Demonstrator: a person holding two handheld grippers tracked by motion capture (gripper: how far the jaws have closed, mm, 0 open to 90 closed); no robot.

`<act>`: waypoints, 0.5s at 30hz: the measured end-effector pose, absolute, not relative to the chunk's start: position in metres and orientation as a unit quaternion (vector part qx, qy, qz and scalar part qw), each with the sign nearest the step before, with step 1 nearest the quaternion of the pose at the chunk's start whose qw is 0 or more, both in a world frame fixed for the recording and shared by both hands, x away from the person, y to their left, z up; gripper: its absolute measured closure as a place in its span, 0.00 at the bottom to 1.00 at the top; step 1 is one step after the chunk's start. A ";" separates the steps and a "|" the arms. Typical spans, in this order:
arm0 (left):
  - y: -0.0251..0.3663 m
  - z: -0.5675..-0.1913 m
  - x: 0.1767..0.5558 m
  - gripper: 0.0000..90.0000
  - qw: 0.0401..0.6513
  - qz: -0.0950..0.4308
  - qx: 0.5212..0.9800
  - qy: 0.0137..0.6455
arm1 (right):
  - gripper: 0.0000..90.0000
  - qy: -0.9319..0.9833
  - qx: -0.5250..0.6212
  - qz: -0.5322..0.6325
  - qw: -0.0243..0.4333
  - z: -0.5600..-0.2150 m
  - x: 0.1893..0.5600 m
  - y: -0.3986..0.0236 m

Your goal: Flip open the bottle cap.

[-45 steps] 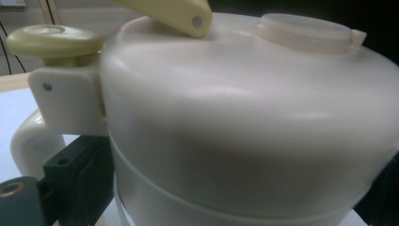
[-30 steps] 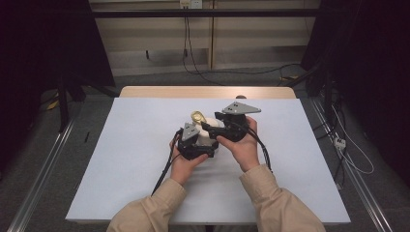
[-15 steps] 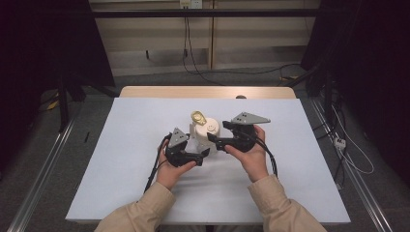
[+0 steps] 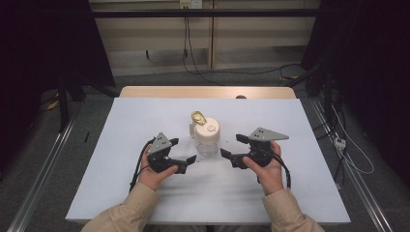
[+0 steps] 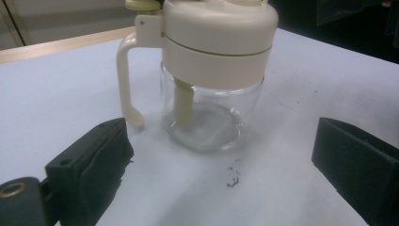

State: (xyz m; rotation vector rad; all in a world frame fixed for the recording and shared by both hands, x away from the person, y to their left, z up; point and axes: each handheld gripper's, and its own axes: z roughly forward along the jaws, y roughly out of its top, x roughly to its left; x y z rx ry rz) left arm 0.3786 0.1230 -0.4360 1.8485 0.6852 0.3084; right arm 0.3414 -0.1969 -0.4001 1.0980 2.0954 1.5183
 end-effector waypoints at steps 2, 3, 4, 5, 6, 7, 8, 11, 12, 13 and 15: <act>0.130 -0.436 0.377 0.05 0.543 0.130 0.777 0.289 | 0.16 0.736 0.383 0.534 0.165 -0.404 0.337 -0.200; 0.133 -0.436 0.377 0.05 0.542 0.131 0.779 0.287 | 0.15 0.736 0.383 0.534 0.166 -0.406 0.335 -0.202; 0.136 -0.436 0.376 0.05 0.544 0.131 0.776 0.290 | 0.15 0.736 0.384 0.532 0.167 -0.408 0.333 -0.203; 0.139 -0.436 0.376 0.05 0.544 0.132 0.776 0.292 | 0.15 0.738 0.383 0.531 0.166 -0.410 0.331 -0.205; 0.141 -0.436 0.375 0.05 0.544 0.131 0.775 0.294 | 0.15 0.738 0.382 0.530 0.166 -0.412 0.330 -0.206; 0.144 -0.436 0.375 0.05 0.545 0.132 0.773 0.295 | 0.14 0.740 0.381 0.529 0.165 -0.414 0.328 -0.207; 0.146 -0.436 0.374 0.05 0.544 0.133 0.774 0.296 | 0.14 0.741 0.381 0.527 0.166 -0.415 0.326 -0.208; 0.152 -0.436 0.372 0.05 0.542 0.134 0.776 0.294 | 0.14 0.742 0.383 0.525 0.164 -0.421 0.322 -0.211; 0.154 -0.436 0.372 0.05 0.540 0.138 0.777 0.293 | 0.14 0.742 0.384 0.526 0.163 -0.422 0.321 -0.212; 0.157 -0.436 0.371 0.05 0.541 0.138 0.775 0.296 | 0.14 0.742 0.384 0.524 0.163 -0.423 0.320 -0.214; 0.161 -0.437 0.370 0.05 0.542 0.138 0.774 0.298 | 0.14 0.744 0.384 0.521 0.164 -0.426 0.317 -0.216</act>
